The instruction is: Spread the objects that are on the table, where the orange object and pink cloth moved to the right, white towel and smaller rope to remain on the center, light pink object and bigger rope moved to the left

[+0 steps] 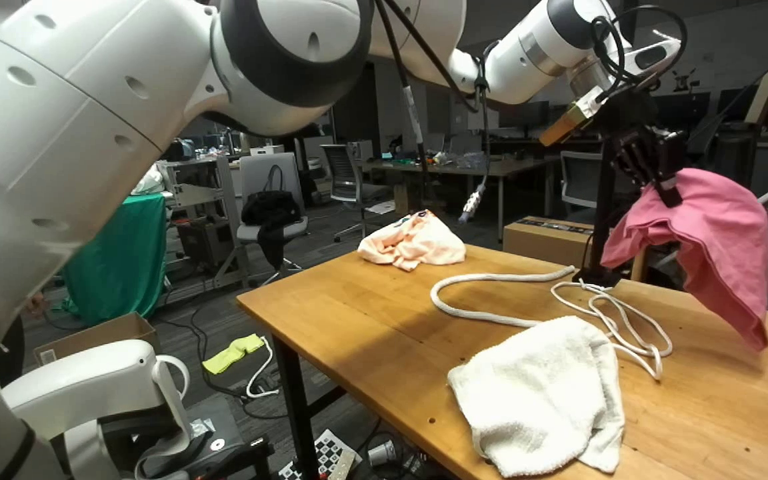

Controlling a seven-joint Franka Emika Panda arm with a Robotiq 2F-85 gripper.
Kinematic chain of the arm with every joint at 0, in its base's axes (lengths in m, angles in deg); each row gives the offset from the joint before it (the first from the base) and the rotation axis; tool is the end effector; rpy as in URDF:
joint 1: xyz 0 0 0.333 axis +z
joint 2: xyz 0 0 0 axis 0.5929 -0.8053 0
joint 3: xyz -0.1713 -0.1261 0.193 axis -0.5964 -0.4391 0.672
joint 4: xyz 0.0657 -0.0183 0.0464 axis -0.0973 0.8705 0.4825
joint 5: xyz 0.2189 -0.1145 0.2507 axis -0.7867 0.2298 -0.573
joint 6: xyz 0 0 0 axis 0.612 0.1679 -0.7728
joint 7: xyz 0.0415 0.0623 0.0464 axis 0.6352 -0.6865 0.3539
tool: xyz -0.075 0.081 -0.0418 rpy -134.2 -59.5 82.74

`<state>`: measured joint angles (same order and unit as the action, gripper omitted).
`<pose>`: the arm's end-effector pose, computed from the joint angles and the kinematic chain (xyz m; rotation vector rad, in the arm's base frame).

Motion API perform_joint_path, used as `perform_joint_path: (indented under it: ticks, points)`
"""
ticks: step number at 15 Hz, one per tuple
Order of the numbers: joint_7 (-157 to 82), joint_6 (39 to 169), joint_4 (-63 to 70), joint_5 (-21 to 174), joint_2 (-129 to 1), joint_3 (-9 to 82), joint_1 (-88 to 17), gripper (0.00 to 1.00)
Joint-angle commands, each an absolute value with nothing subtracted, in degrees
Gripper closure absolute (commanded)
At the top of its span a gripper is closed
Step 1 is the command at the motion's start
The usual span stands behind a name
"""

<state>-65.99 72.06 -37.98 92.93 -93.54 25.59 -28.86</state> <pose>0.7099 -0.0531 0.4295 2.5403 -0.7381 0.3337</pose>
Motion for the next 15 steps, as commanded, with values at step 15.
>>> perform_joint_path:
  ticks: [15]
  points:
    - [-96.4, 64.6, -56.8, 91.0, -107.2, 23.2, -37.7, 0.64]
